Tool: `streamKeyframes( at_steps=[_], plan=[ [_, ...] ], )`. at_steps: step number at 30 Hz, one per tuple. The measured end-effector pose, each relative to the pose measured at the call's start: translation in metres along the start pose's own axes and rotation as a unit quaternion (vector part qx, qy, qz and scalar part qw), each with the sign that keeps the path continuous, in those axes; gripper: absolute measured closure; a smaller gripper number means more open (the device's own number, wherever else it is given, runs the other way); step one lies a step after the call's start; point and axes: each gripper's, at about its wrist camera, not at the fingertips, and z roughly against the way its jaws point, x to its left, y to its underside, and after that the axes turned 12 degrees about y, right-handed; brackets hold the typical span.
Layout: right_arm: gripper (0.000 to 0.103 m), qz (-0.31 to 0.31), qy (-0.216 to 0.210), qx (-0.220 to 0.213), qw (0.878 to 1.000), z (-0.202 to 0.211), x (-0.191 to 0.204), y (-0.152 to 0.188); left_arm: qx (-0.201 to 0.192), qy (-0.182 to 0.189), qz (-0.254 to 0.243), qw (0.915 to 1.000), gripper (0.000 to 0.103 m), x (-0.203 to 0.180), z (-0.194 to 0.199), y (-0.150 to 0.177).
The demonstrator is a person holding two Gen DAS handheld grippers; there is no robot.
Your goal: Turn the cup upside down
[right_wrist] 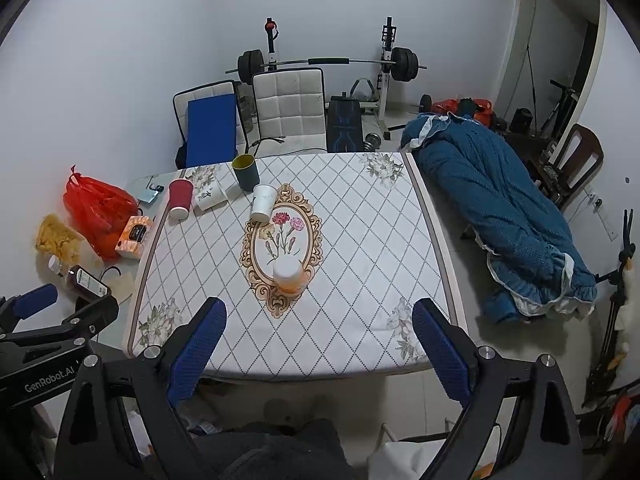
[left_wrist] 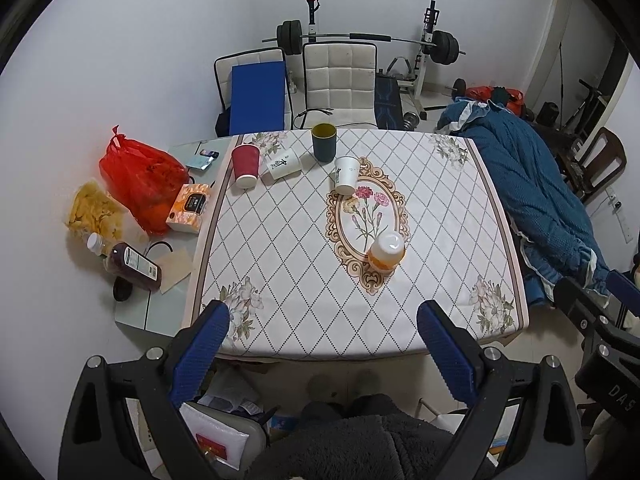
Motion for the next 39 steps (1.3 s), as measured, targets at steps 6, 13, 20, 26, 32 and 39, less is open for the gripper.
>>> streamKeyframes(
  at_steps=[6,13,20,26,32,39],
  plan=[
    [0.007,0.003,-0.003,0.001,1.000,0.000,0.005,0.000,-0.004,-0.004,0.001,1.0000,0.007,-0.001,0.001,0.001],
    [0.007,0.004,-0.008,0.005,1.000,-0.003,0.006,0.001,-0.004,-0.004,0.002,1.0000,0.007,0.000,0.001,0.001],
    [0.007,0.005,-0.010,0.006,1.000,-0.002,0.005,0.001,-0.007,-0.004,0.002,1.0000,0.007,-0.003,0.003,0.000],
    [0.007,0.005,-0.011,0.006,1.000,-0.003,0.005,0.000,-0.006,-0.003,0.003,1.0000,0.007,-0.005,0.005,0.000],
    [0.007,0.006,-0.011,0.005,1.000,-0.002,0.006,0.001,-0.006,-0.003,0.003,1.0000,0.007,-0.009,0.007,0.001],
    [0.007,0.006,-0.014,0.004,1.000,0.001,0.004,0.004,-0.007,-0.002,0.003,1.0000,0.007,-0.011,0.008,0.003]
  ],
)
